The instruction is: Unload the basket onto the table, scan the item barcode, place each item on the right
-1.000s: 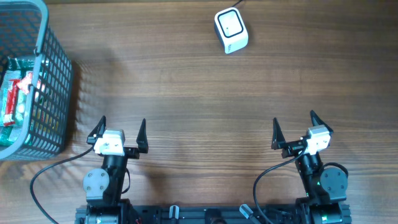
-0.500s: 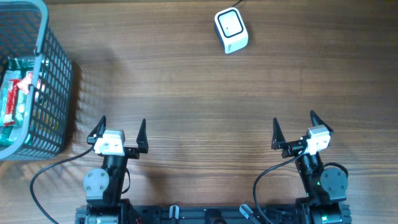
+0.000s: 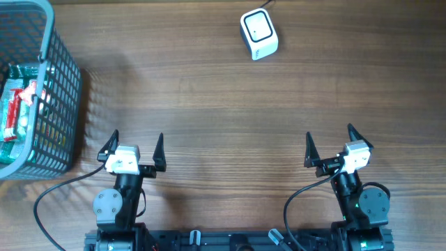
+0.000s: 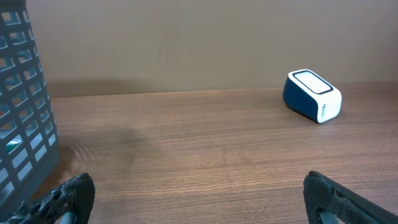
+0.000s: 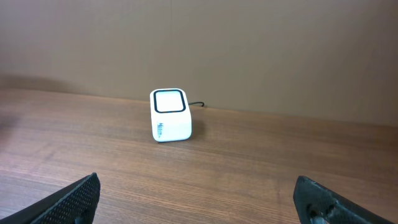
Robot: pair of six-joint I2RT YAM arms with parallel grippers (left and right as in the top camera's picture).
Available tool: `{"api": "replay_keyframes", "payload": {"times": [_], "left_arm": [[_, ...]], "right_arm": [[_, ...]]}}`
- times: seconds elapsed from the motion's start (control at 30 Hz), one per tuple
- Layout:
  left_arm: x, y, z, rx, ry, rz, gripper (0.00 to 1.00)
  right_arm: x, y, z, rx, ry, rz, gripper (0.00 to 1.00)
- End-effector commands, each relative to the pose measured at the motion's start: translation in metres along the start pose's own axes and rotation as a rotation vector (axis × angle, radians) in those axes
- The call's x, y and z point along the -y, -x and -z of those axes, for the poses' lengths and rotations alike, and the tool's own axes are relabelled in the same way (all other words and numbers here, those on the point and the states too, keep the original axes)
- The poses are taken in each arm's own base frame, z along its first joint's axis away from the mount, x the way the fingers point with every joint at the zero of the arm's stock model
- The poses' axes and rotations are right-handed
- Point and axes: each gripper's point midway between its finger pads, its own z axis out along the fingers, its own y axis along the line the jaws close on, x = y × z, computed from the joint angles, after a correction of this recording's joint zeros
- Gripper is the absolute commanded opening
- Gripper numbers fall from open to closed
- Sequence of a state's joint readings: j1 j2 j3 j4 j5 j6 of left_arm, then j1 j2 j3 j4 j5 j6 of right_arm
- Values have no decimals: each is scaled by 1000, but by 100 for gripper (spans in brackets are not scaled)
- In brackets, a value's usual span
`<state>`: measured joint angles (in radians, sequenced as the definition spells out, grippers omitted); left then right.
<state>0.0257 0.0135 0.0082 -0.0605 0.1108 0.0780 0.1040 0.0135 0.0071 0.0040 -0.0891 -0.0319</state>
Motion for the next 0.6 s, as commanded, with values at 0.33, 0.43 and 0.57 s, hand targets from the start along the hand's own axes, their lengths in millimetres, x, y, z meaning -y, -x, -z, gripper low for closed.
{"api": "replay_keyframes", "payload": {"times": [0.33, 0.43, 0.57], "left_arm": [[4, 0, 0, 2, -22, -19, 100], [4, 1, 0, 8, -23, -20, 100], [3, -1, 0, 1, -22, -19, 100]], "right_arm": [[-3, 1, 0, 7, 17, 15, 100], [-3, 1, 0, 7, 17, 15, 100], [-3, 1, 0, 7, 17, 15, 100]]}}
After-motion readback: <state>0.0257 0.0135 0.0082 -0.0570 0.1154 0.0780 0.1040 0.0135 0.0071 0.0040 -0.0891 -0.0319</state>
